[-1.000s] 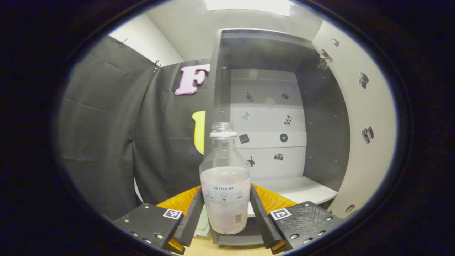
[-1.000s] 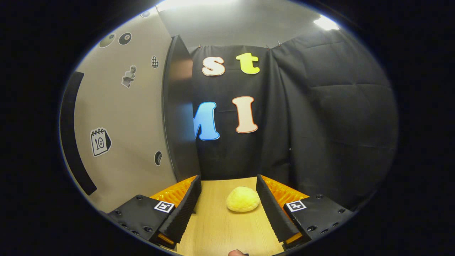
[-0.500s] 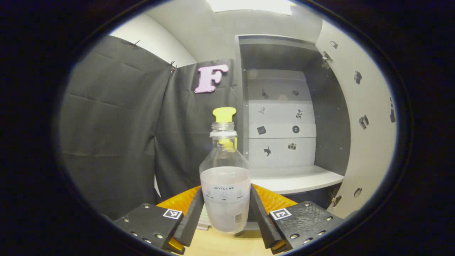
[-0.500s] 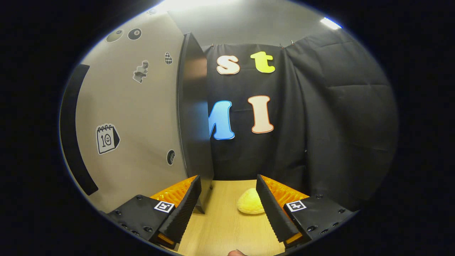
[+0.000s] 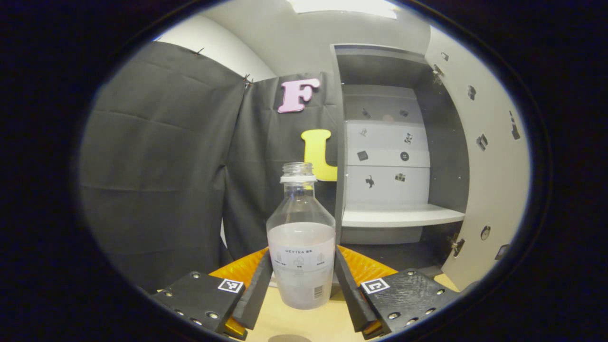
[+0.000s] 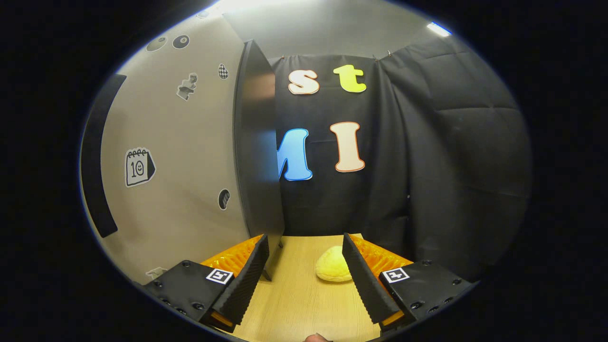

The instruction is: Open the cabinet door with the right hand, grasp the bottle in the cabinet with the left hand and place it on the coaster, then close the cabinet door with the right hand.

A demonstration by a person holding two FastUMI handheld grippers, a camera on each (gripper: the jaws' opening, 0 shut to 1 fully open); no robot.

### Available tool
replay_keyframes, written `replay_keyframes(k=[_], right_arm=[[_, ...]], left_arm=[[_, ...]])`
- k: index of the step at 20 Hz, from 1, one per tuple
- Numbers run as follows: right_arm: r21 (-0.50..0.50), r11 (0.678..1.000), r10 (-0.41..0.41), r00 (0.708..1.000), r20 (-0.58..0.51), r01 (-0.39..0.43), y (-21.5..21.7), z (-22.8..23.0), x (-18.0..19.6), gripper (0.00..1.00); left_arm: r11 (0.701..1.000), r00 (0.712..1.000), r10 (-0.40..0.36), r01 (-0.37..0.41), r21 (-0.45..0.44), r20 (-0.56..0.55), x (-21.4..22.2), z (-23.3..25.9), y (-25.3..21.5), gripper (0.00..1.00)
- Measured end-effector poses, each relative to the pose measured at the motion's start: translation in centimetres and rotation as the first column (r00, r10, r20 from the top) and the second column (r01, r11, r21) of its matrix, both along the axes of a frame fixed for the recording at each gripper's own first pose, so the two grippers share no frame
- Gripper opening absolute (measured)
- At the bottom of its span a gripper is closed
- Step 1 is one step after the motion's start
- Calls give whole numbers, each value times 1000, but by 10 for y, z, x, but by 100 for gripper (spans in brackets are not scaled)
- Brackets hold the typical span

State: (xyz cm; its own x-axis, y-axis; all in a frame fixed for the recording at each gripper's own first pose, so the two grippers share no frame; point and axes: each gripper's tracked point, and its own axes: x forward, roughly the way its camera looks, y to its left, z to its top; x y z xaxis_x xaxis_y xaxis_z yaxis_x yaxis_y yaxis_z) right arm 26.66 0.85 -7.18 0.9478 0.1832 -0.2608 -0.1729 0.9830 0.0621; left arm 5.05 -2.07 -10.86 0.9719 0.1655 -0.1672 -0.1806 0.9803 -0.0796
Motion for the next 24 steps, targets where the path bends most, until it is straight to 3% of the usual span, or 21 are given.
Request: replay_keyframes(k=[1,2,4,5,11,16,17,19,24], right_arm=[[-2,1000,-12,1000,5,12,-5,0,-1,98],[1,1000,-22,1000,9,22,-8,-1,-2,93],[19,999,-35,999,5,35,-11,-4,-3,93],[21,999,-39,999,-6,39,-13,-7,-5,98],[-21,999,-44,998,-40,43,-19,-25,-14,98],[-47,998,-43,997,-62,41,-20,-33,-20,98],[-53,998,-46,997,-63,43,-21,-34,-21,93],[-62,997,-52,996,-69,48,-24,-36,-24,92],[-79,995,-71,994,-86,64,-30,-42,-26,93]], left_arm=[[1000,1000,3,-3,-10,-9,-6,-9,0,73],[1000,1000,4,-4,-18,-15,-12,-17,2,75],[1000,1000,7,-8,-27,-28,-28,-34,4,72],[999,999,9,-10,-32,-37,-36,-44,5,72],[997,995,11,-18,-76,-97,-70,-104,5,75],[996,988,23,-35,-79,-150,-74,-144,6,75],[996,987,24,-36,-78,-156,-76,-153,5,75],[996,986,23,-37,-81,-164,-81,-167,2,75],[999,979,13,-21,-39,-205,-84,-202,-6,75]])
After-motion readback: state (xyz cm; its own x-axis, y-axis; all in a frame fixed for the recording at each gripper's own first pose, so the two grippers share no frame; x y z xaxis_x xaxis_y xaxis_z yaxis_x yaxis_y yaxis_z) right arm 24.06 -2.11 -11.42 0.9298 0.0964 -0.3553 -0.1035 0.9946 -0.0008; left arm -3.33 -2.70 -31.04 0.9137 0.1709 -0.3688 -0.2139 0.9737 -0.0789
